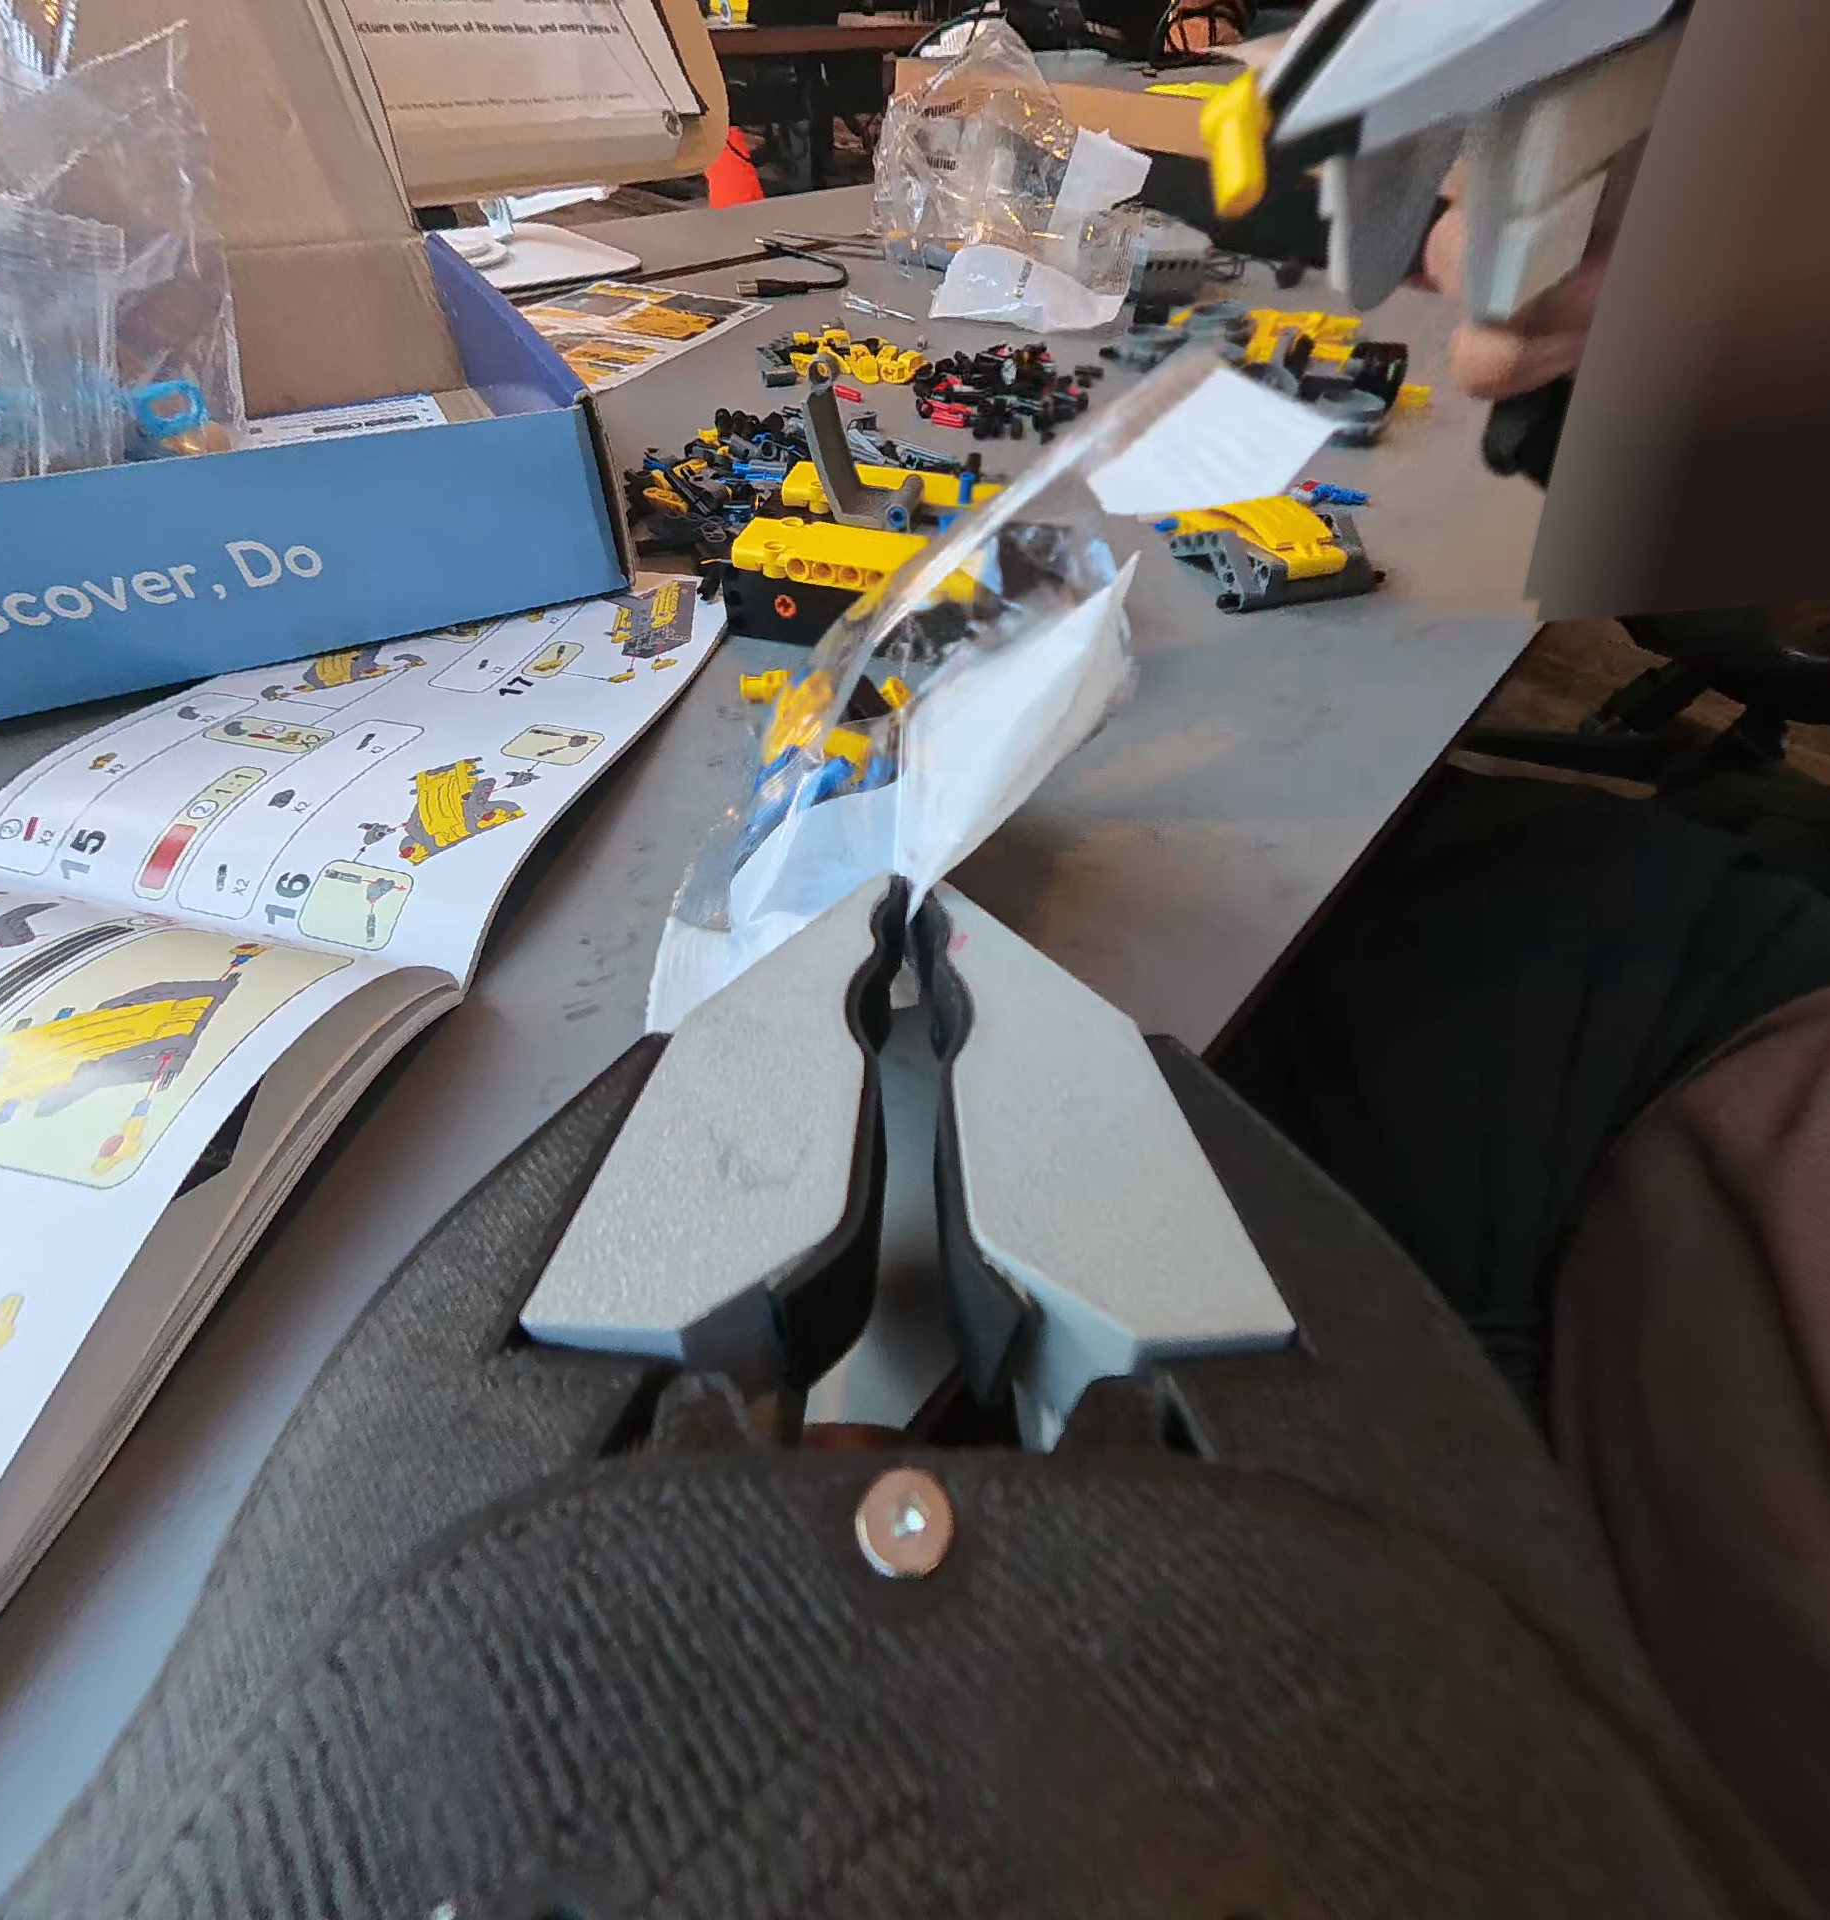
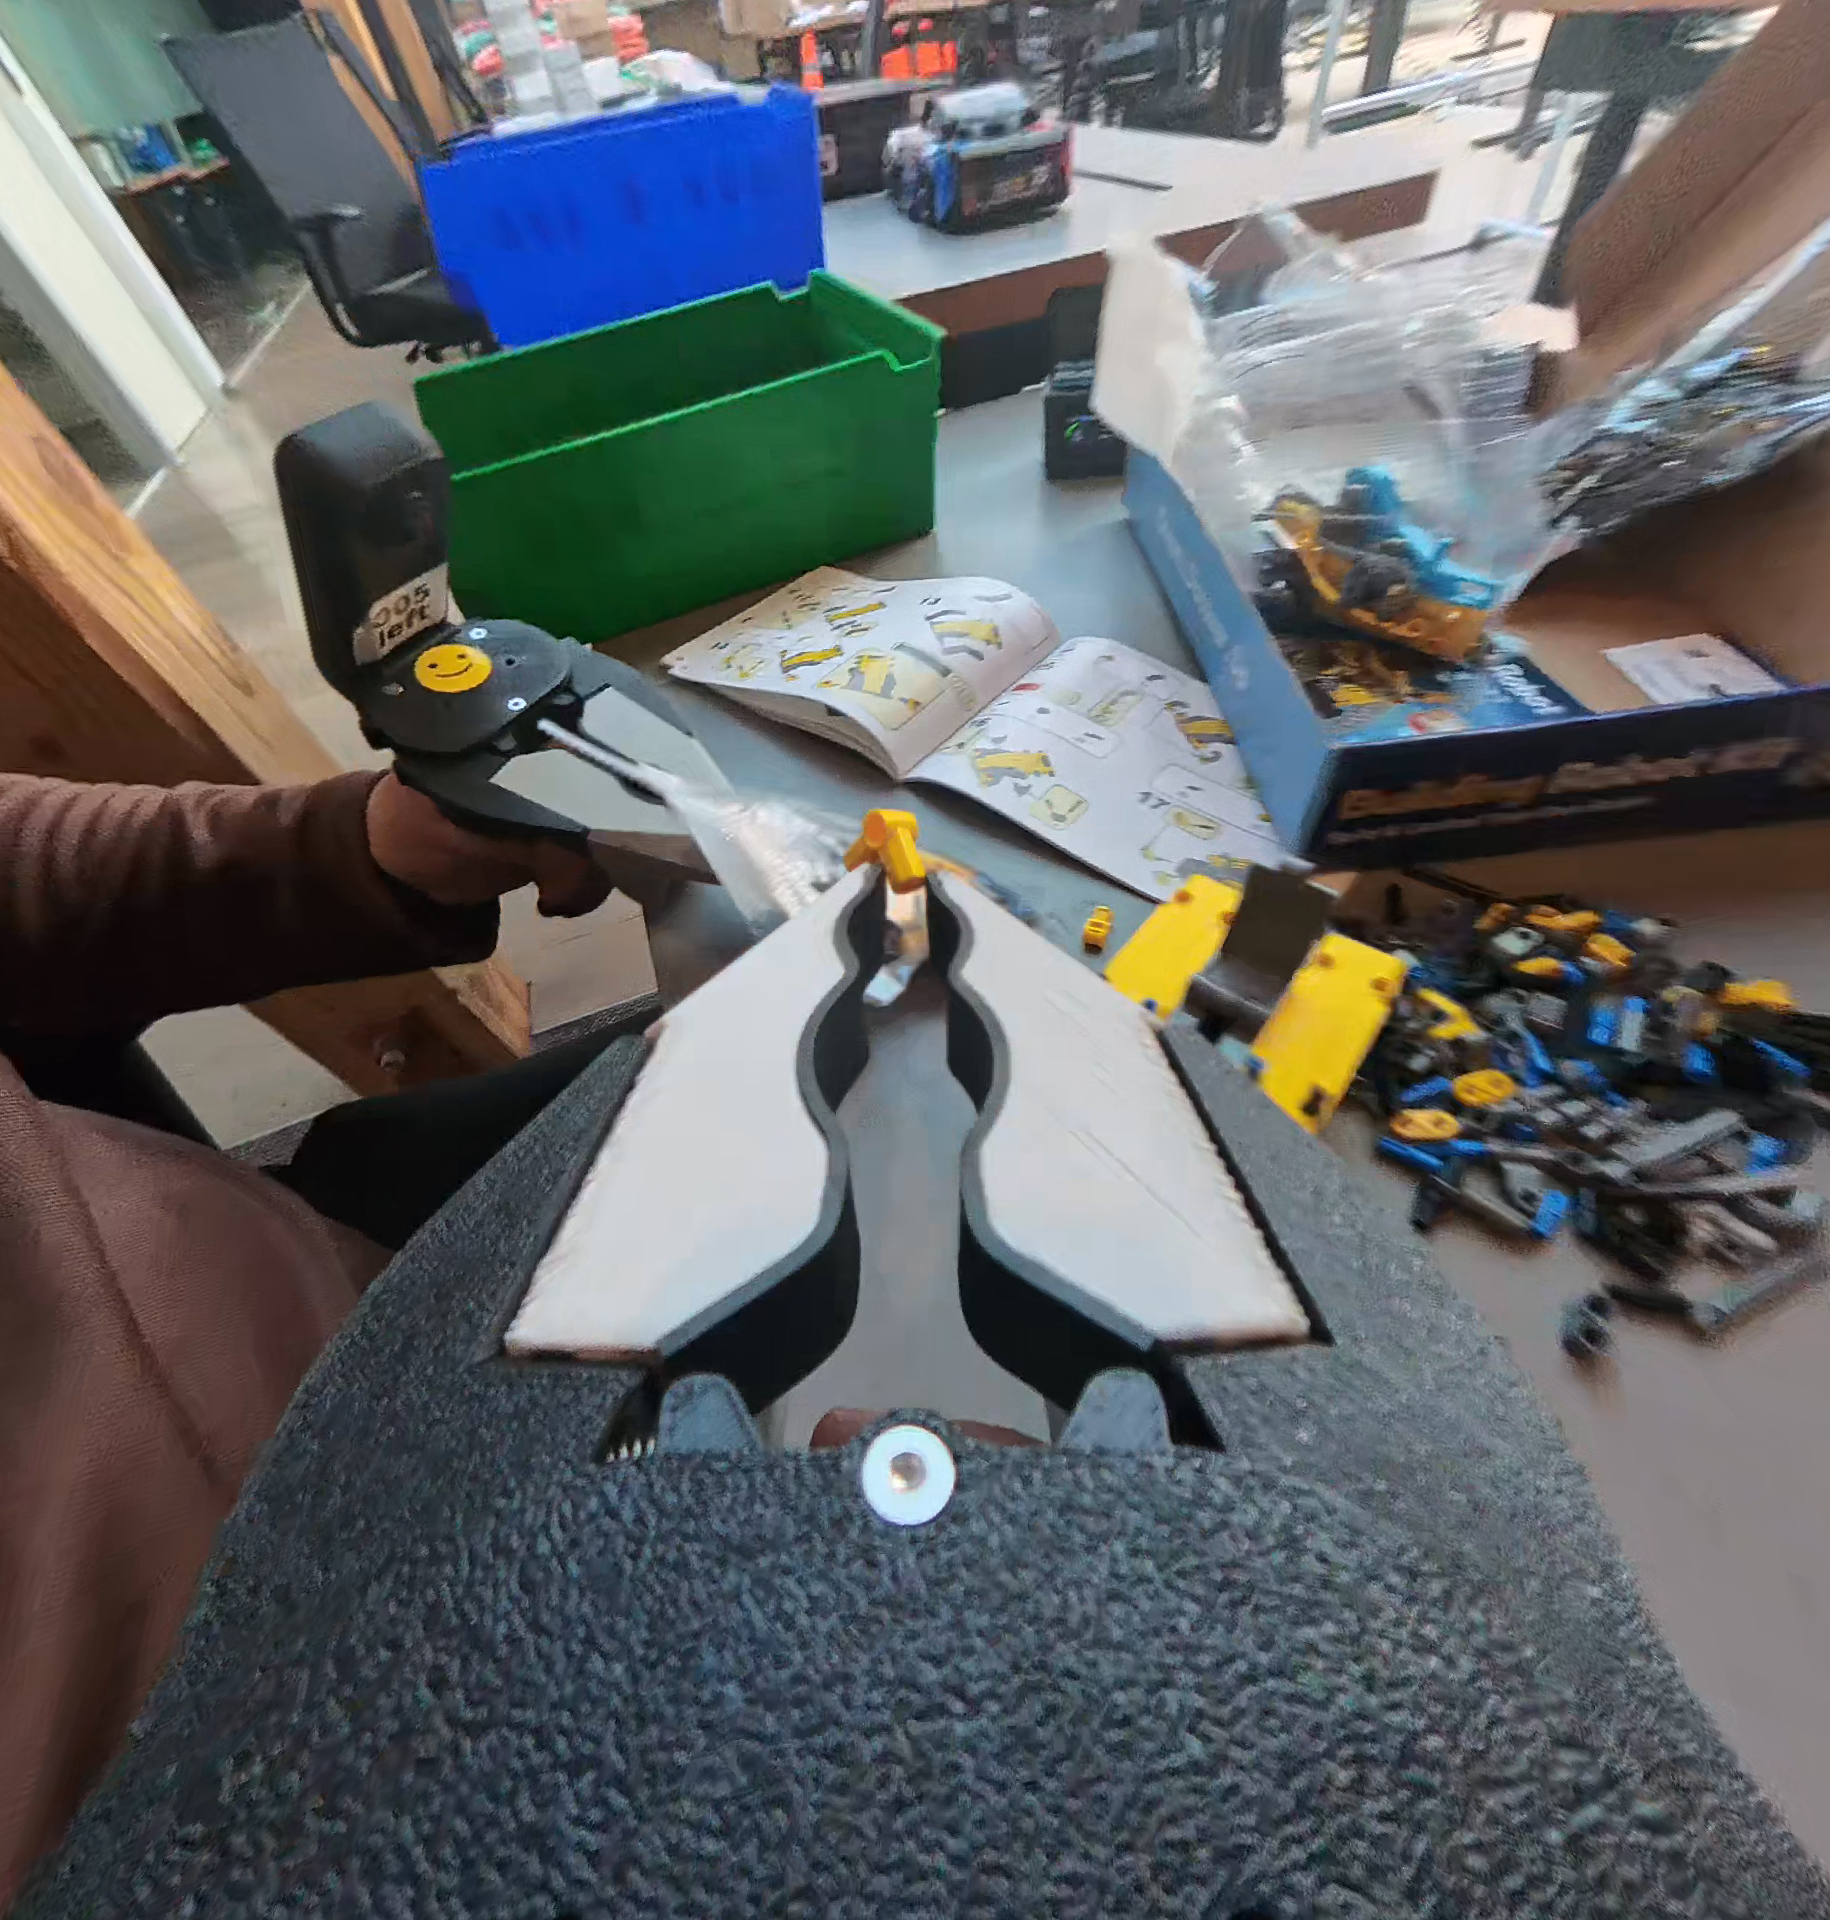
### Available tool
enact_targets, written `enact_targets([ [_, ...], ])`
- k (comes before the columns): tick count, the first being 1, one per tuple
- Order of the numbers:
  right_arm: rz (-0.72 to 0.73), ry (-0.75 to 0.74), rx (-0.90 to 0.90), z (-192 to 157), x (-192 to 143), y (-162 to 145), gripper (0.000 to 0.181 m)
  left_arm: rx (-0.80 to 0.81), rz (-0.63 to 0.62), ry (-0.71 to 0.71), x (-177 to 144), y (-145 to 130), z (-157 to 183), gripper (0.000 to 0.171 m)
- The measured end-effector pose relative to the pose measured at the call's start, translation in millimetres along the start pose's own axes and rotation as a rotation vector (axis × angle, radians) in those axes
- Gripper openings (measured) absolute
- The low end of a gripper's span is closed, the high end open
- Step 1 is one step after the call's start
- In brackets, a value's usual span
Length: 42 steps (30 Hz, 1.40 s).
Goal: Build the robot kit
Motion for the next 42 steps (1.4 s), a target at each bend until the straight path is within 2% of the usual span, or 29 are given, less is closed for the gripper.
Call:
enact_targets([
  [3, 0.004, -0.139, 0.044, 23.2, -56.7, -8.0, 0.006, 0.009, -0.001, 0.007, 0.4, 0.1, 0.7, 0.0],
  [6, -0.065, -0.328, 0.113, 57.0, -115.3, -29.8, 0.006, 0.002, 0.003, 0.005, 0.4, 0.3, 0.1, 0.0],
  [10, -0.232, -0.492, 0.214, 87.4, -158.0, -75.1, 0.007, -0.005, 0.005, 0.009, 0.9, 1.2, -0.3, 0.0],
  [12, -0.287, -0.473, 0.263, 92.0, -157.5, -95.2, 0.007, -0.011, 0.006, 0.012, 1.5, 1.7, -0.7, 0.0],
  [16, -0.371, -0.386, 0.294, 91.8, -128.1, -122.2, 0.007, -0.019, 0.023, 0.011, 1.1, 2.5, -1.3, 0.0],
  [20, -0.416, -0.315, 0.282, 90.3, -100.1, -130.1, 0.007, -0.016, 0.034, 0.023, 0.6, 2.5, -1.0, 0.0],
  [25, -0.495, -0.323, 0.238, 92.0, -88.9, -135.4, 0.007, -0.008, 0.052, 0.048, -0.7, 2.9, -0.6, 0.0],
  [31, -0.459, -0.304, 0.23, 88.8, -94.9, -131.5, 0.012, -0.061, 0.084, 0.049, -6.5, 13.3, -1.3, 0.0],
  [42, -0.266, -0.319, 0.161, 65.9, -120.3, -128.6, 0.016, -0.166, 0.098, 0.049, -19.0, 49.9, 3.3, 0.0],
])
Point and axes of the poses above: each gripper's, where its closed fingertips meet, x out along the fingers, y out of its top, z = x × y across the jaws, the point moved 9 cm from there along -x, back along the fingers, and after that the axes turned 14 degrees about -z, right-handed, at the moved point
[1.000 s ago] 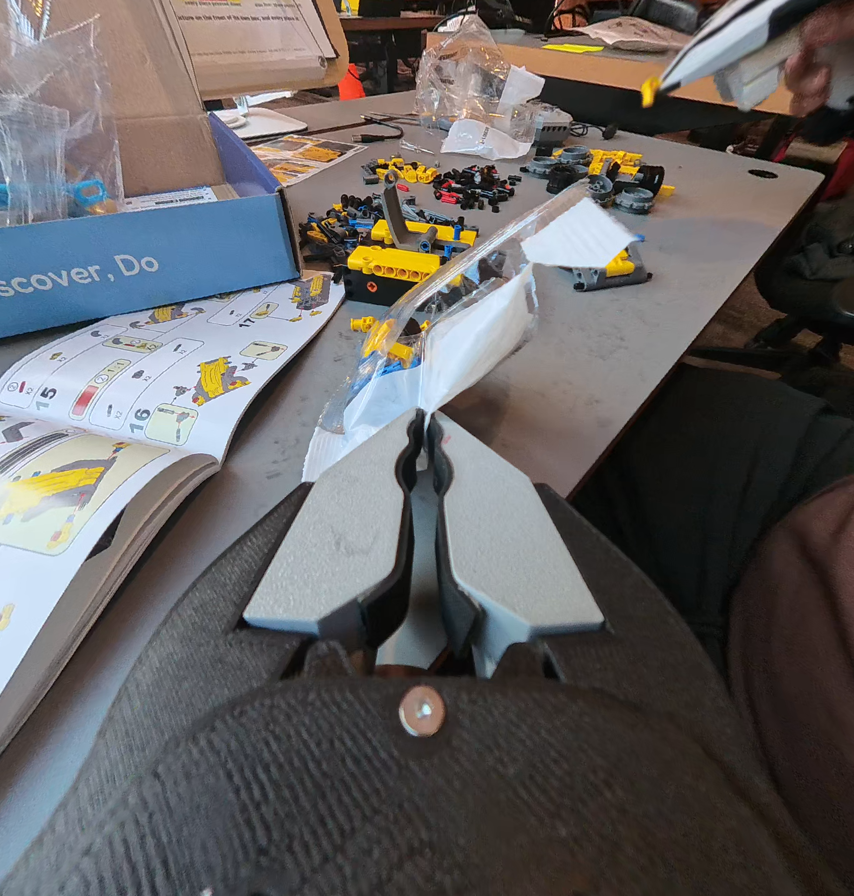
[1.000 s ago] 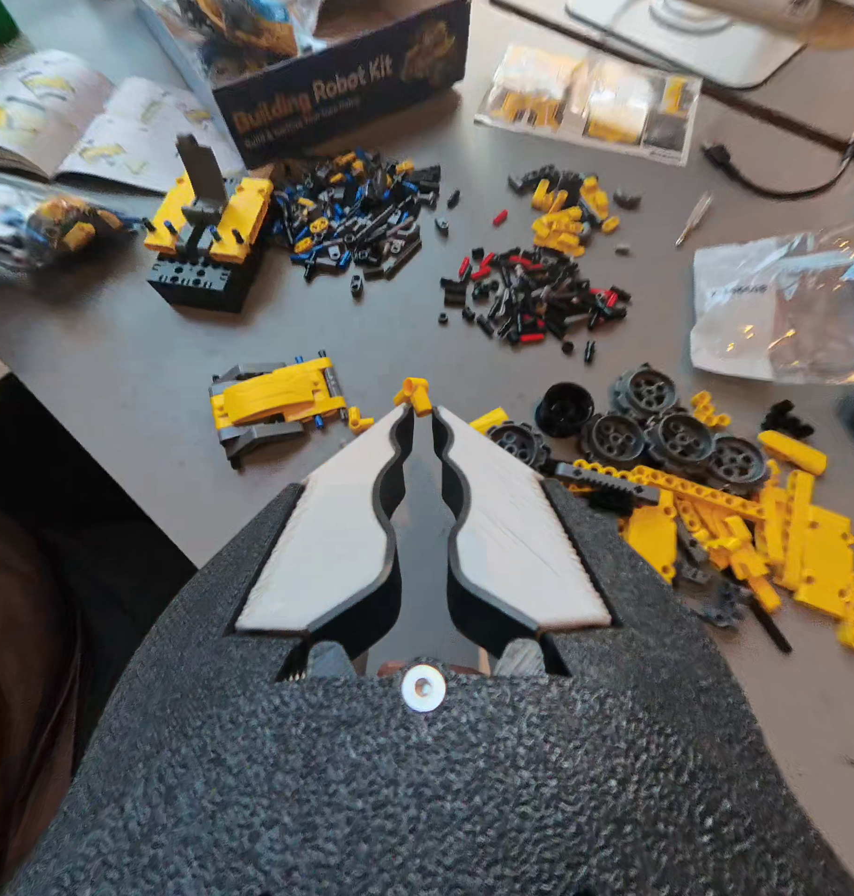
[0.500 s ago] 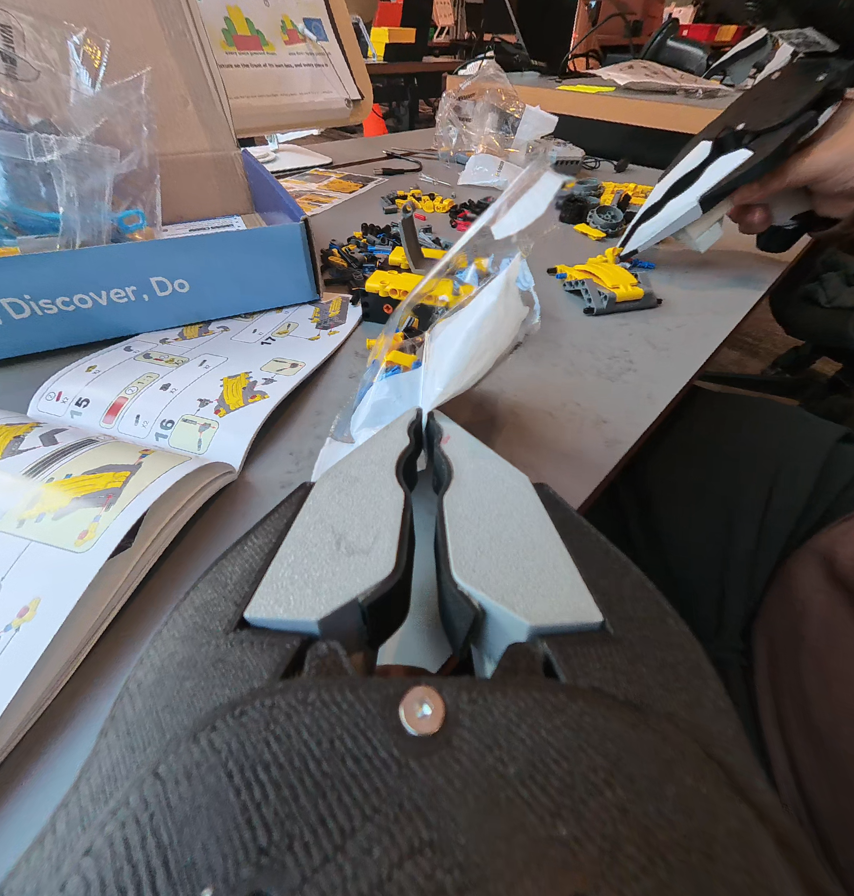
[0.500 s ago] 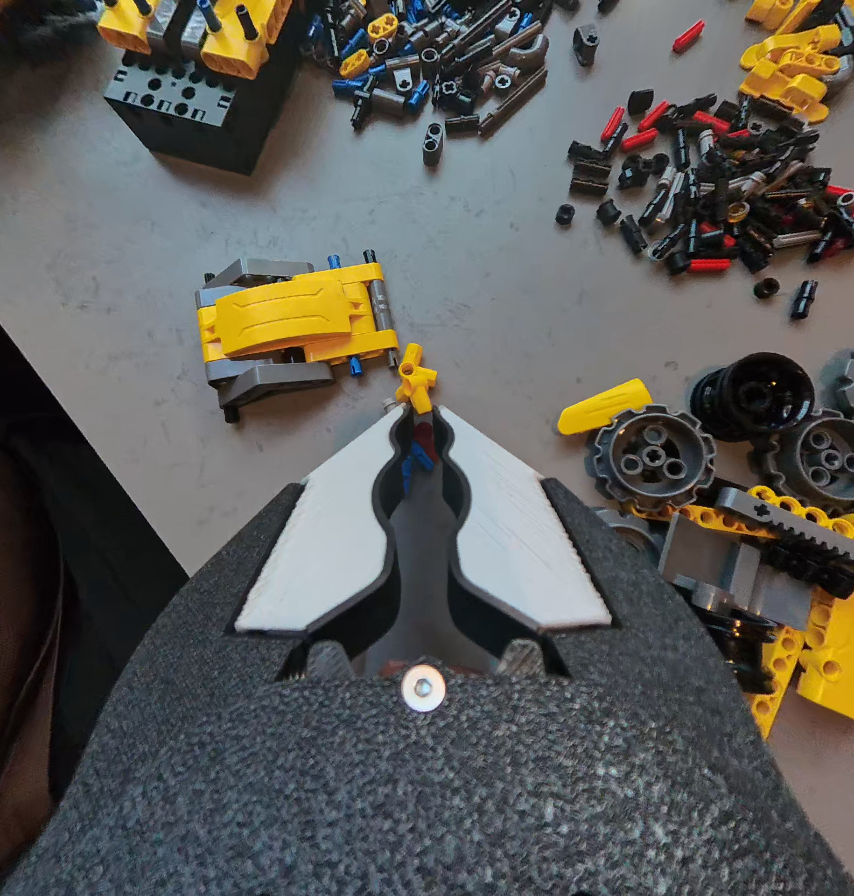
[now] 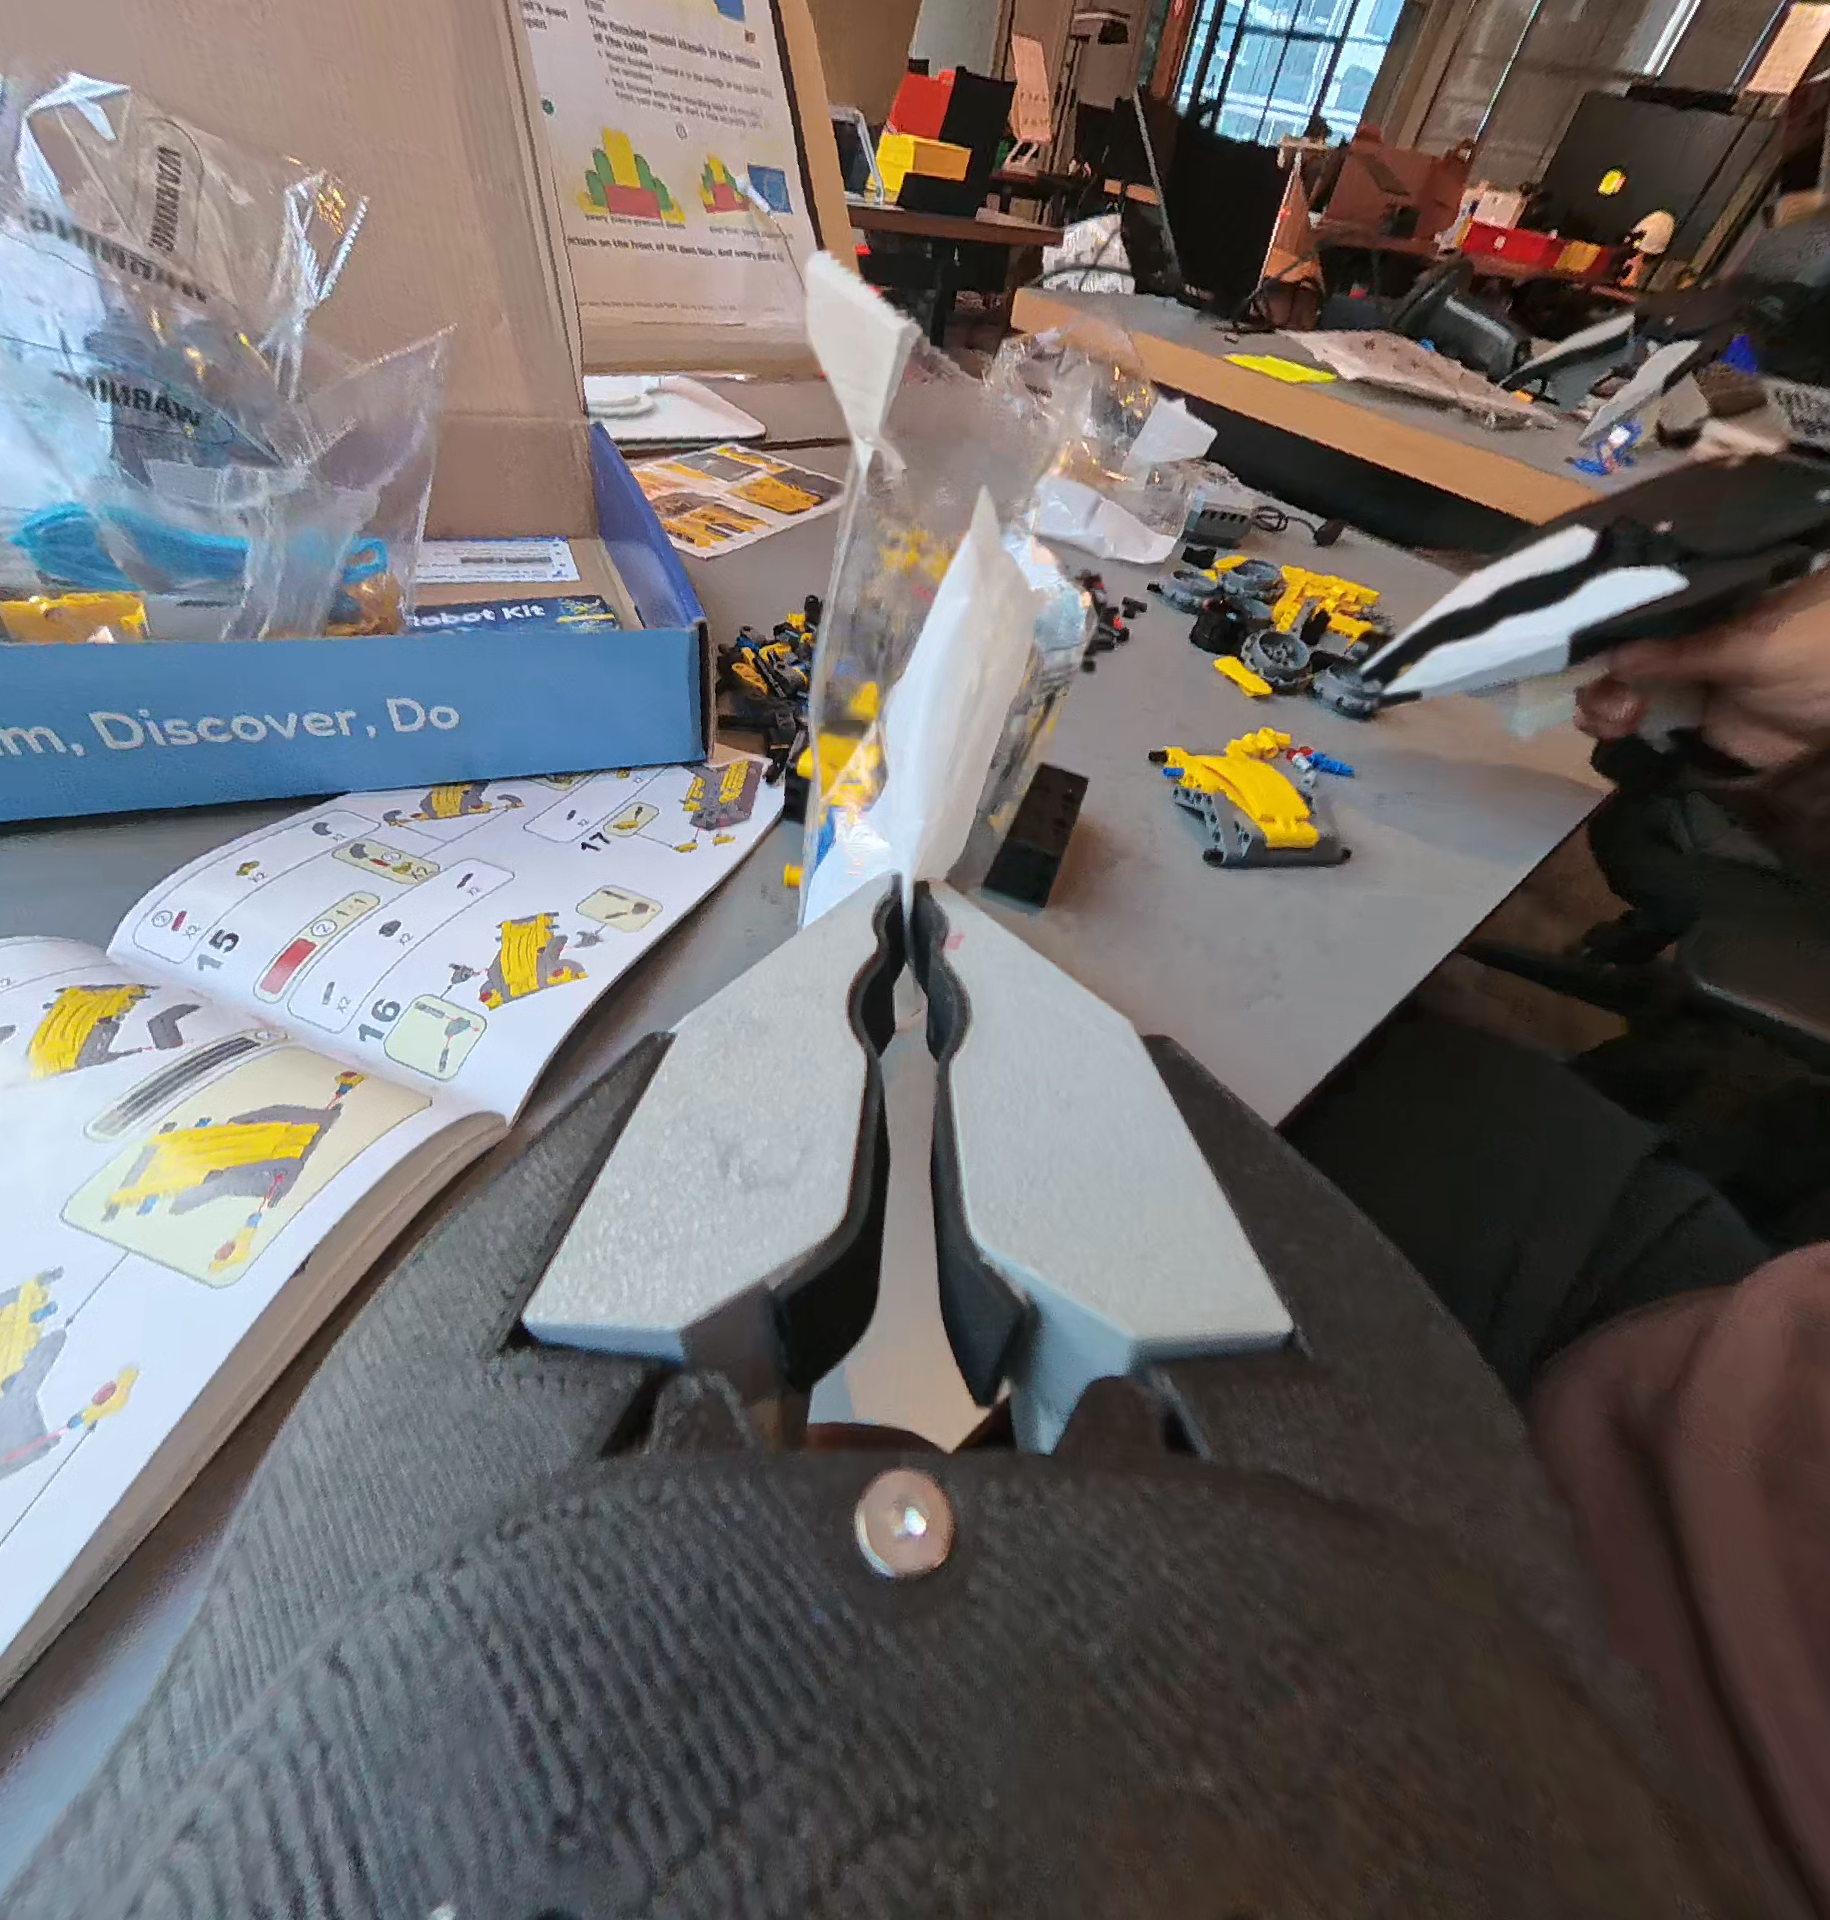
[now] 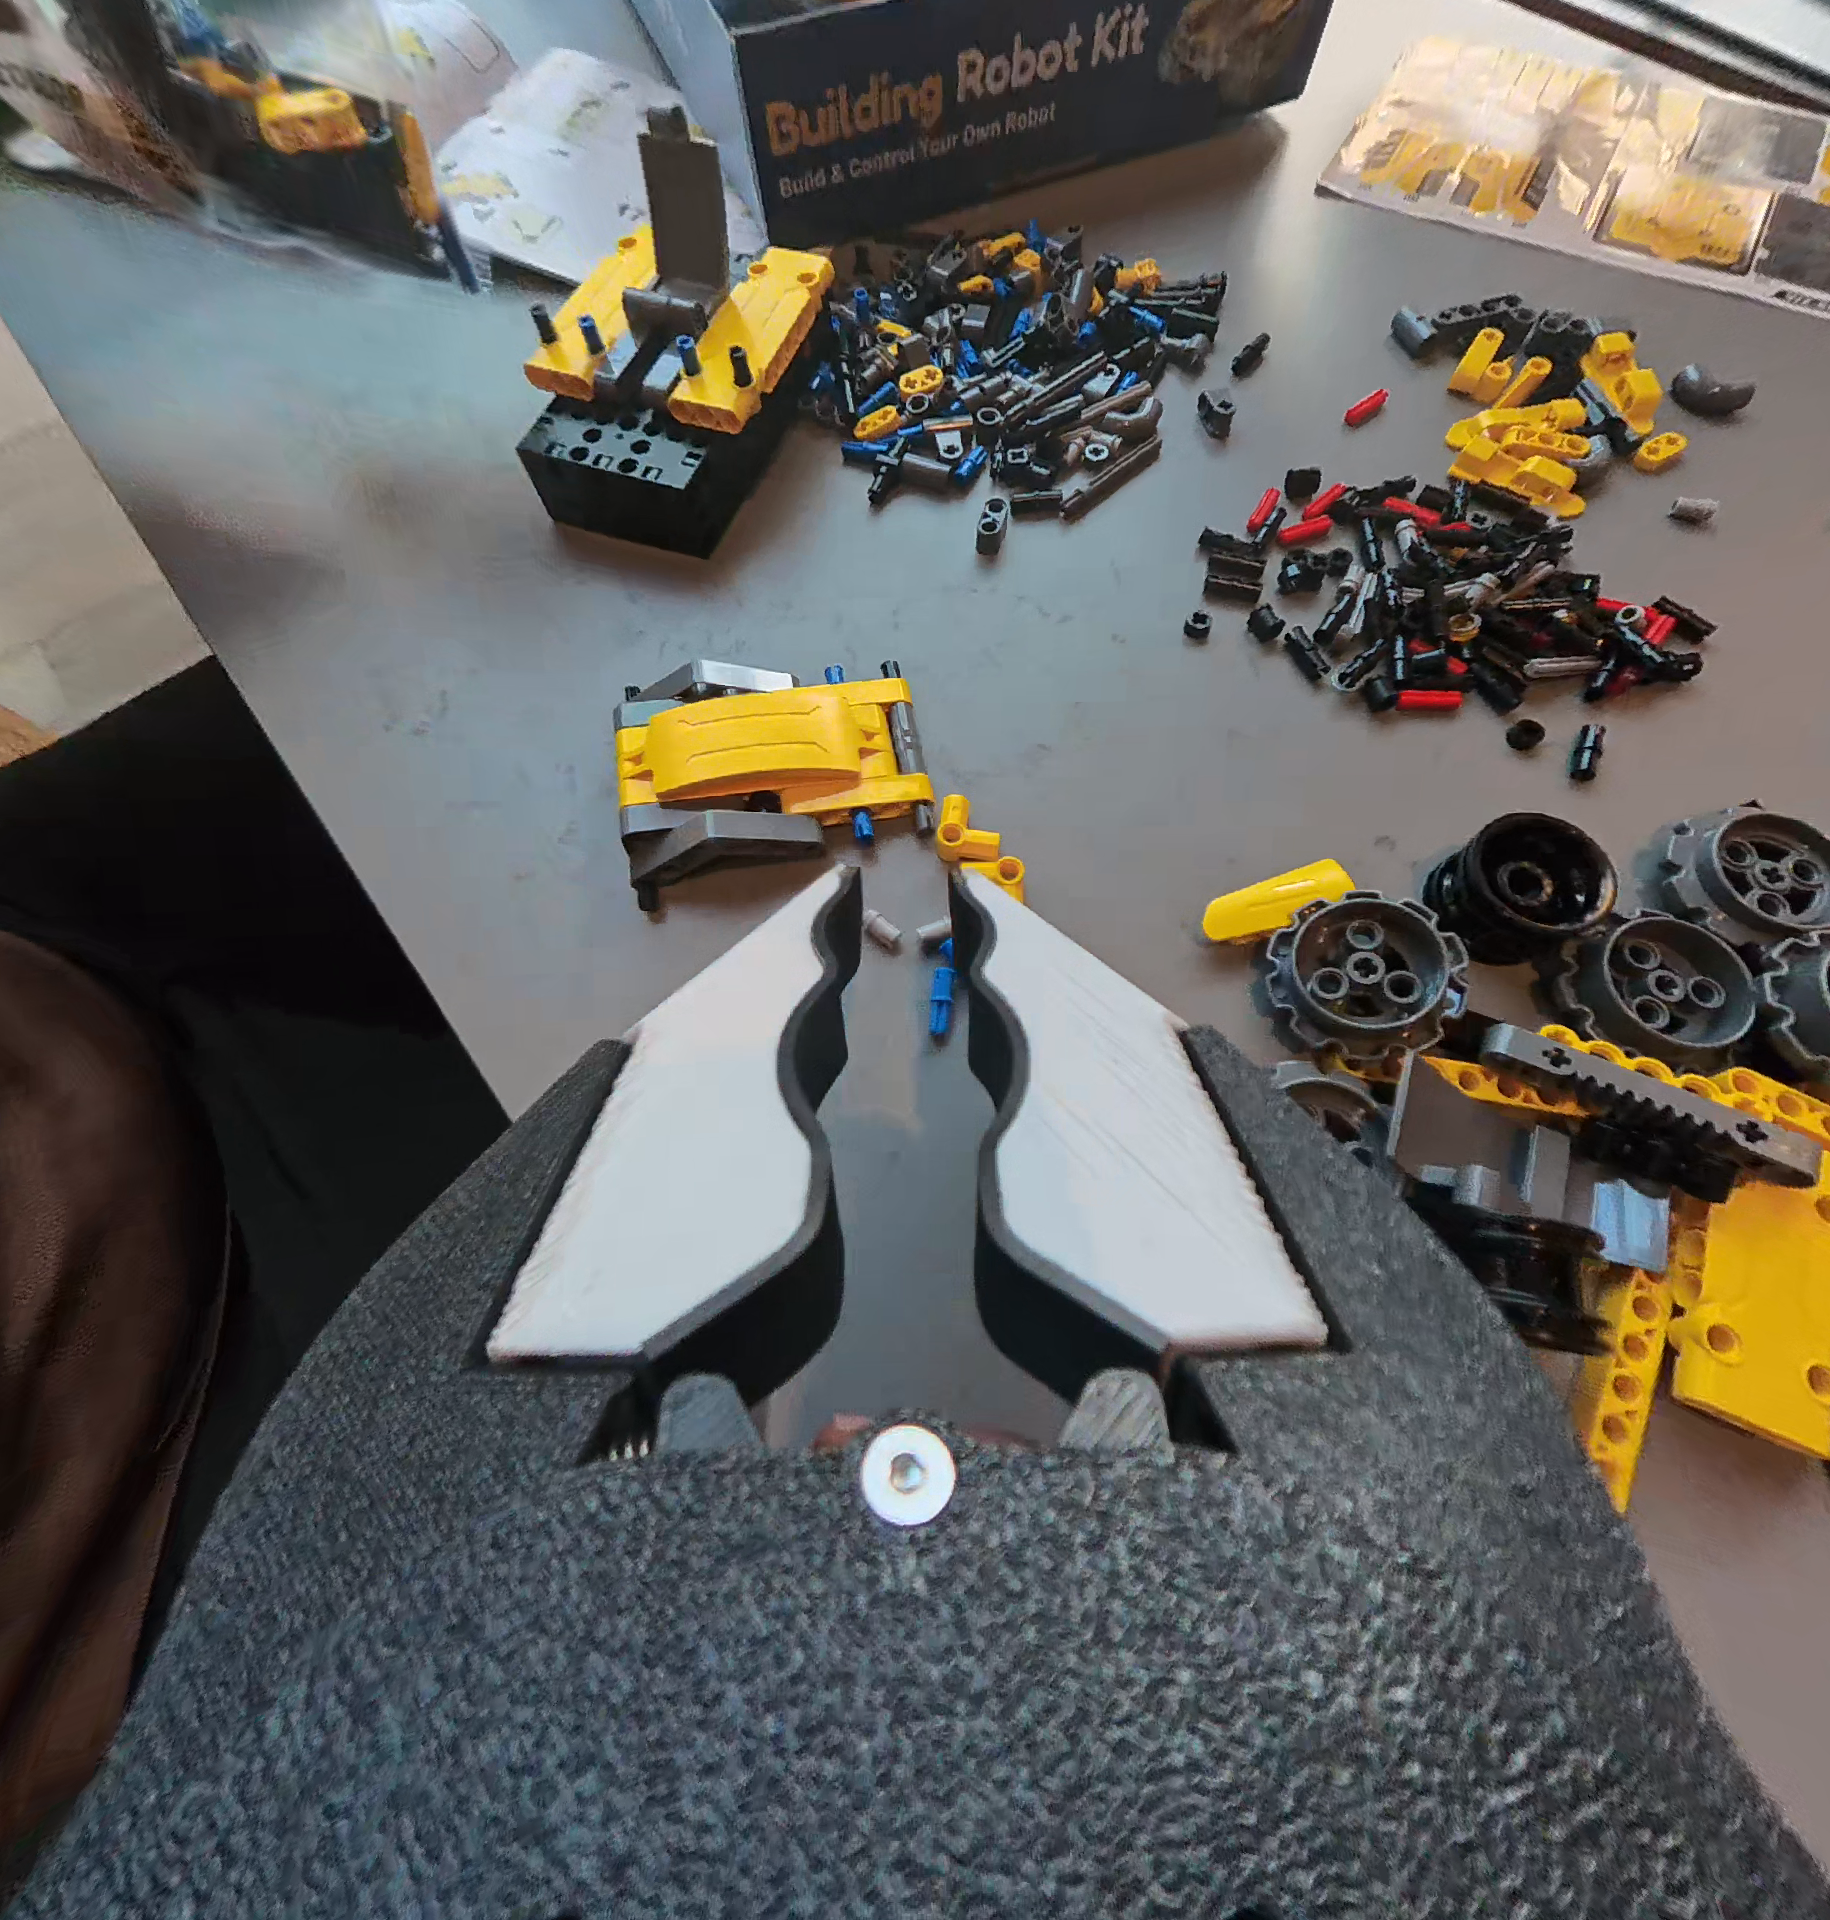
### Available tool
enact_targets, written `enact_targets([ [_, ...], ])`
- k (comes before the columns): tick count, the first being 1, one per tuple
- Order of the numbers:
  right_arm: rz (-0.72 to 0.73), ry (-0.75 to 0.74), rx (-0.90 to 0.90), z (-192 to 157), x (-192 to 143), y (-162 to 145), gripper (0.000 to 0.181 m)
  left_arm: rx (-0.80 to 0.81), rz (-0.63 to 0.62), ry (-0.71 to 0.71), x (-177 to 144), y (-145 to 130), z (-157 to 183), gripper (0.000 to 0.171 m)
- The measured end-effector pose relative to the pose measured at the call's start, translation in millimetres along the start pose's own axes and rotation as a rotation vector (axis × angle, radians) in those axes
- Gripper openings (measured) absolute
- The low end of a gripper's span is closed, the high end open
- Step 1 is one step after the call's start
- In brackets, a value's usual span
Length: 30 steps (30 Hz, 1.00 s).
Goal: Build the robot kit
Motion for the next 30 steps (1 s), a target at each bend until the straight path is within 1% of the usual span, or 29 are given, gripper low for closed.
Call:
enact_targets([
  [2, 0.045, 0.001, -0.006, -5.2, -5.5, -2.9, 0.016, -0.022, 0.015, -0.007, -0.4, 14.4, 1.5, 0.0],
  [5, 0.094, 0.0, -0.018, -13.4, -14.2, -6.6, 0.015, -0.015, 0.032, -0.007, 4.7, 43.9, 4.4, 0.0],
  [8, 0.154, 0.007, -0.02, -24.2, -21.5, -8.1, 0.015, 0.03, 0.042, 0.0, 22.5, 79.5, 6.7, 0.0],
  [11, 0.205, 0.017, -0.022, -36.8, -25.9, -11.9, 0.014, 0.053, 0.054, -0.014, 54.7, 117.9, 8.3, 0.0],
  [13, 0.219, 0.033, -0.018, -44.4, -26.4, -17.6, 0.012, 0.059, 0.06, -0.014, 84.2, 141.0, 6.5, 0.0],
  [17, 0.216, 0.038, 0.001, -56.8, -25.8, -32.8, 0.012, -0.042, 0.057, -0.057, 153.7, 175.7, -3.2, 0.0],
  [20, 0.205, 0.02, -0.001, -65.0, -26.3, -42.6, 0.012, -0.129, 0.052, -0.044, 206.3, 186.4, -16.4, 0.0],
  [22, 0.199, -0.01, -0.008, -67.6, -28.6, -47.5, 0.012, -0.203, 0.051, -0.044, 238.4, 186.5, -26.1, 0.0],
  [24, 0.205, -0.012, -0.003, -70.3, -30.3, -50.8, 0.011, -0.271, 0.035, -0.014, 266.0, 183.8, -35.9, 0.0],
  [27, 0.196, -0.002, 0.009, -74.3, -30.1, -55.2, 0.011, -0.366, -0.012, -0.006, 291.8, 190.5, -45.3, 0.0],
  [30, 0.178, -0.005, 0.002, -77.5, -28.6, -59.7, 0.011, -0.327, -0.105, 0.03, 305.0, 195.4, -49.6, 0.0],
])
Point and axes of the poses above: each gripper's, where its closed fingertips meet, x out along the fingers, y out of its top, z = x × y across the jaws, the point moved 9 cm from there along -x, back along the fingers, and after that the axes turned 14 degrees about -z, right-handed, at the moved point
